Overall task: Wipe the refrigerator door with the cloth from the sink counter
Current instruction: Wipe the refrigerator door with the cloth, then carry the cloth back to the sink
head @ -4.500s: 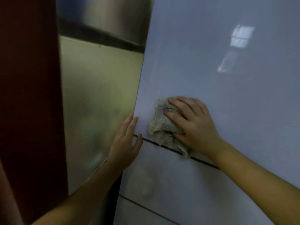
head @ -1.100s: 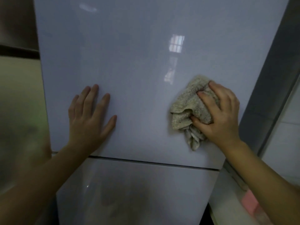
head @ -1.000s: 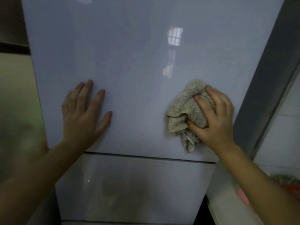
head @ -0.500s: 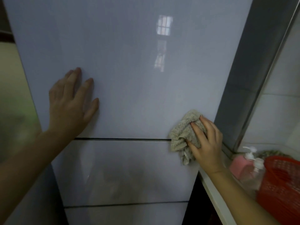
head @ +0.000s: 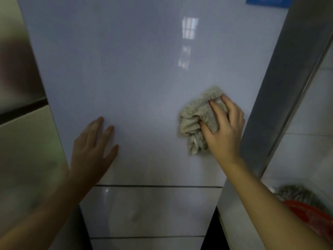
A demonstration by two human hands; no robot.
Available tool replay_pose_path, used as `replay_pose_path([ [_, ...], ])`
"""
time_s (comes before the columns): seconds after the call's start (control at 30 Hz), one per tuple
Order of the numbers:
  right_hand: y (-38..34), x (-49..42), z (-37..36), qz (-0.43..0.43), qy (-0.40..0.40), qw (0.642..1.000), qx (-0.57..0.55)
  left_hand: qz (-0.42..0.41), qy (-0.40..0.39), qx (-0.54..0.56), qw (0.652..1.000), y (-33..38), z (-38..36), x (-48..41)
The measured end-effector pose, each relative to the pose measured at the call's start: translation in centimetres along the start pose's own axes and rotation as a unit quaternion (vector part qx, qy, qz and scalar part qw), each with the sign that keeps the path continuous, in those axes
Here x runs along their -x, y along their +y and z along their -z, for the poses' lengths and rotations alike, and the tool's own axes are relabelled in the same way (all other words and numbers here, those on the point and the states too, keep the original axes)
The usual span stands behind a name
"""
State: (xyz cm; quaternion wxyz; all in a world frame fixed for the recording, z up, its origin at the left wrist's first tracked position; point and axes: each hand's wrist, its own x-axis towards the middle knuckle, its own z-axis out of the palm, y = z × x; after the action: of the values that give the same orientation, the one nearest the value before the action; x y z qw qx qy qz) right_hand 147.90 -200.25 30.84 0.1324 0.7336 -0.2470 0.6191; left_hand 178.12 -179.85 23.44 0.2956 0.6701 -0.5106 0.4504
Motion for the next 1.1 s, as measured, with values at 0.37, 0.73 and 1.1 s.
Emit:
replay_pose_path([
  [0.37,-7.6,11.5,2.8,-0.269,-0.152,0.94,-0.145,0.277,-0.268,0.226,0.895,6.4,6.3,10.4],
  [0.73,-13.6,39.2,20.2,-0.54,-0.381,0.749,-0.037,0.367,-0.569,0.217,0.703,9.6,14.8,31.2],
  [1.1,-20.1,45.3,33.1,-0.693,-0.383,0.595,0.134,0.286,-0.751,0.22,0.553,9.6,14.2,36.8],
])
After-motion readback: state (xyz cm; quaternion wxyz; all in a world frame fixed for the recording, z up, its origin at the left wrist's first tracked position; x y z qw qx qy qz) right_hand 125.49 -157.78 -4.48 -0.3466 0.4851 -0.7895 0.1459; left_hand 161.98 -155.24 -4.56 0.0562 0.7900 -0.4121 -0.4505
